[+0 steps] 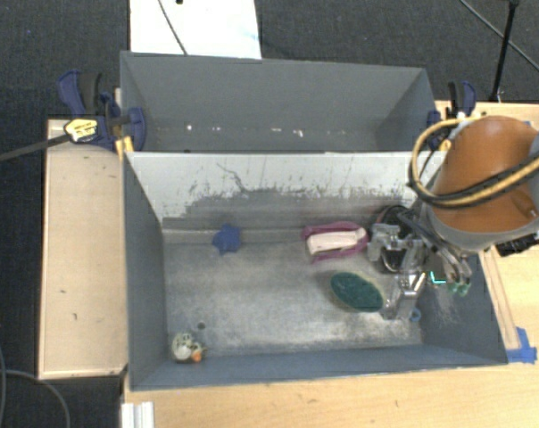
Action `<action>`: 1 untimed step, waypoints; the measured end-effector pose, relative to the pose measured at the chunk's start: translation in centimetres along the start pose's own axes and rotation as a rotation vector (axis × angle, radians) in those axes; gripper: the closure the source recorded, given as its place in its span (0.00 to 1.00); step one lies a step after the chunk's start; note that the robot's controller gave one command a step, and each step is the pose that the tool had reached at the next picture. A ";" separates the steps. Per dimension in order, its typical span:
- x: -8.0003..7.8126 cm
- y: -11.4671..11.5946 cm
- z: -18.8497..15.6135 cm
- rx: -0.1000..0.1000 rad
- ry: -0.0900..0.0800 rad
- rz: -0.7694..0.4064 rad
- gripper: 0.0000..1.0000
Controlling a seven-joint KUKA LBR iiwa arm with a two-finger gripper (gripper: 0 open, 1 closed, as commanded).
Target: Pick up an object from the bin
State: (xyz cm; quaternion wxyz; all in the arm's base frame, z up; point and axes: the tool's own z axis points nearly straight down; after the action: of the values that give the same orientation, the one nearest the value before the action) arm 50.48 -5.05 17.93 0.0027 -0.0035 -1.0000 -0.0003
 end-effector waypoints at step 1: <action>-2.2 -0.1 10.4 -0.001 -0.002 0.397 0.00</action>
Offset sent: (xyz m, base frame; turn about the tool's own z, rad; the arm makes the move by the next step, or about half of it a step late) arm 0.0216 -0.0007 -0.1028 0.3970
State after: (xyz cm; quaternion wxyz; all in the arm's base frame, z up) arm 52.58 -5.12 7.56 0.0019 -0.2005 -0.9797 -0.0001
